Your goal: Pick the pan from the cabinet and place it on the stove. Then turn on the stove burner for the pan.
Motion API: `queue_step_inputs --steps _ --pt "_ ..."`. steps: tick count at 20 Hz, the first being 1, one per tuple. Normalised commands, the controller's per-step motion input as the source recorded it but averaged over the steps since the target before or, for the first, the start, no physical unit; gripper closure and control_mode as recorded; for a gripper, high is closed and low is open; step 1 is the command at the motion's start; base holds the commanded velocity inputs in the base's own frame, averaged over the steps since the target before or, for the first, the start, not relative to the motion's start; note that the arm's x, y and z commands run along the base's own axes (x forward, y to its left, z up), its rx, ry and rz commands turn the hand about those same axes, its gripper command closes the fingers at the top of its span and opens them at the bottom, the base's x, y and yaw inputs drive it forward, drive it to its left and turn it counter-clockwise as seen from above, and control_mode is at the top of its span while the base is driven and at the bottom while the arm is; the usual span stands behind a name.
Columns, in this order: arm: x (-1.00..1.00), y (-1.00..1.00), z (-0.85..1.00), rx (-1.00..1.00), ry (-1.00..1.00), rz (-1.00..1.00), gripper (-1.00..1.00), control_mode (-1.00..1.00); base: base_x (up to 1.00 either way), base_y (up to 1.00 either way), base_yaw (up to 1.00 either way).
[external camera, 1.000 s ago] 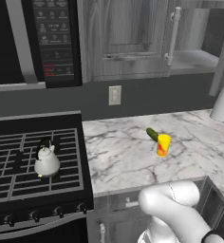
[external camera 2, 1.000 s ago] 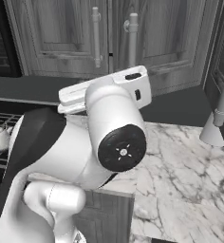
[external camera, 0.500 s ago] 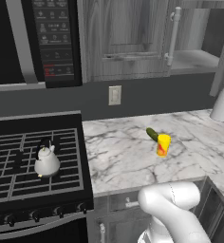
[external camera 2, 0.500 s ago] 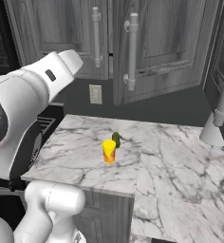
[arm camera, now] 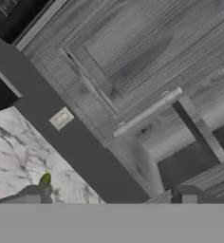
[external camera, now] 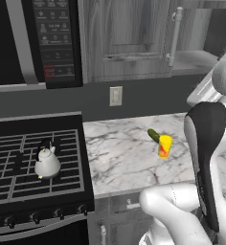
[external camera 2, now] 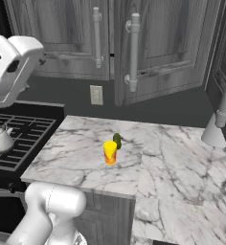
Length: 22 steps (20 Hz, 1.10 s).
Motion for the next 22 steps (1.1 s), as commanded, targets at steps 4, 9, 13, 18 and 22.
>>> queue_step_inputs --steps 4,9,13,18,22 --pt "0.51 0.02 0.0 -0.23 0.17 -0.23 -1.0 -1.0 0.0 0.0 0.0" --pt "0.51 -0.02 0.0 -0.17 0.15 -0.19 -1.0 -1.0 0.0 0.0 0.0" --pt "0.45 -0.22 0.0 -0.11 0.11 -0.16 -1.0 -1.0 0.0 0.0 0.0" --pt "0.34 -0.34 0.0 -0.06 0.08 -0.12 -1.0 -1.0 0.0 0.0 0.0" --pt "0.3 -0.4 -0.05 -0.02 0.05 -0.1 -1.0 -1.0 0.0 0.0 0.0"
